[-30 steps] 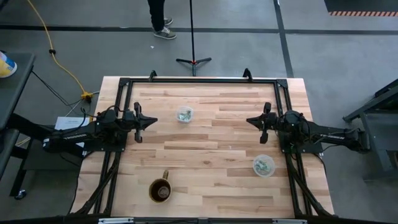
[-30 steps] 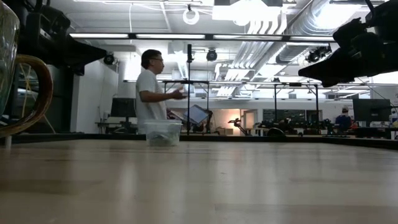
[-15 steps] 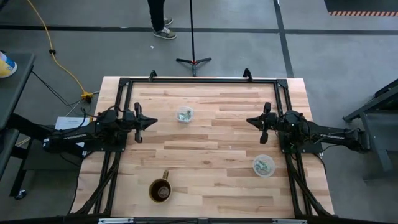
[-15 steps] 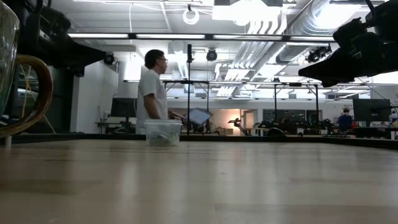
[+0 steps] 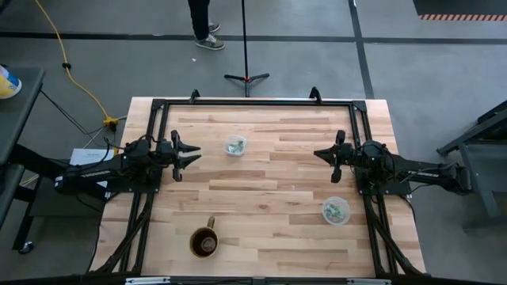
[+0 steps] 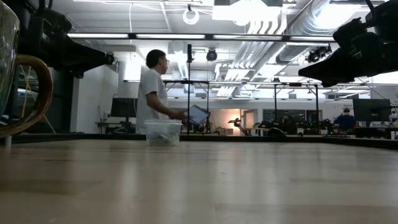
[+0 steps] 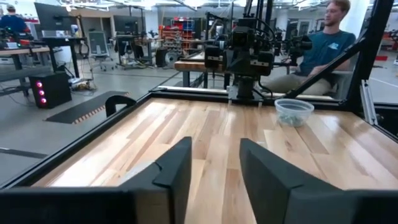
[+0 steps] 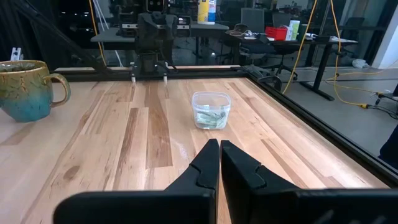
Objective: Pick and place items into bin
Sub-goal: Return to Home Position
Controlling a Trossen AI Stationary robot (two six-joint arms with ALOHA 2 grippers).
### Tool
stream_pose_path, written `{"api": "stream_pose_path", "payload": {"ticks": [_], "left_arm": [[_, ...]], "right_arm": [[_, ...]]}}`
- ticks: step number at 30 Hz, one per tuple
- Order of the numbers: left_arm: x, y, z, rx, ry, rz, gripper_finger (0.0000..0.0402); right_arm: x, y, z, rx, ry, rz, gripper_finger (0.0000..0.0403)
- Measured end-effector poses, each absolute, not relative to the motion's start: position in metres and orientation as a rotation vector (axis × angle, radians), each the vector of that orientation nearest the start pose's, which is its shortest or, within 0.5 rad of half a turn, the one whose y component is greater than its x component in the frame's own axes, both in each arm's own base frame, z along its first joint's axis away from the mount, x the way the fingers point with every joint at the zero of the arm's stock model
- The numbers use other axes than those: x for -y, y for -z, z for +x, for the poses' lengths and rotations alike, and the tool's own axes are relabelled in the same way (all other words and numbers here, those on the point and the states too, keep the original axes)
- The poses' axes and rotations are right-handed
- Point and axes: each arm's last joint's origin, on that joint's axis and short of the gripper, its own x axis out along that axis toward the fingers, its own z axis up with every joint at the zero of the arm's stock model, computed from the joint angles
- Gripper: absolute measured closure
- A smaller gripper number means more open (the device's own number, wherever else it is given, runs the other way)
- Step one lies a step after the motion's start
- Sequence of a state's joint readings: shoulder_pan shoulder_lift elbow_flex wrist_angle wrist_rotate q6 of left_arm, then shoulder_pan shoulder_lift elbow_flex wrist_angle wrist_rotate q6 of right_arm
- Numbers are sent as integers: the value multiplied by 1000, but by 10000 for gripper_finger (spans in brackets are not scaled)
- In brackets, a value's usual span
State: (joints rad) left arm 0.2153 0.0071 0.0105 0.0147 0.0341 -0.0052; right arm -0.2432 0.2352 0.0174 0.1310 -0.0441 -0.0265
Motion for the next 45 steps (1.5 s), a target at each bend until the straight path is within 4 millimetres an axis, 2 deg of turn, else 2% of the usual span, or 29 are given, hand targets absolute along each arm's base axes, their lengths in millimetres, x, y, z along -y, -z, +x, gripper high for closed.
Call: {"api": "stream_pose_path", "payload": {"ticks": [6, 45], "left_arm": [[-20, -168, 95, 18, -181, -3, 216], [-20, -168, 95, 17, -182, -3, 220]], "right_arm": [[26, -162, 109, -89, 198, -14, 396], [26, -162, 109, -89, 198, -14, 396]]}}
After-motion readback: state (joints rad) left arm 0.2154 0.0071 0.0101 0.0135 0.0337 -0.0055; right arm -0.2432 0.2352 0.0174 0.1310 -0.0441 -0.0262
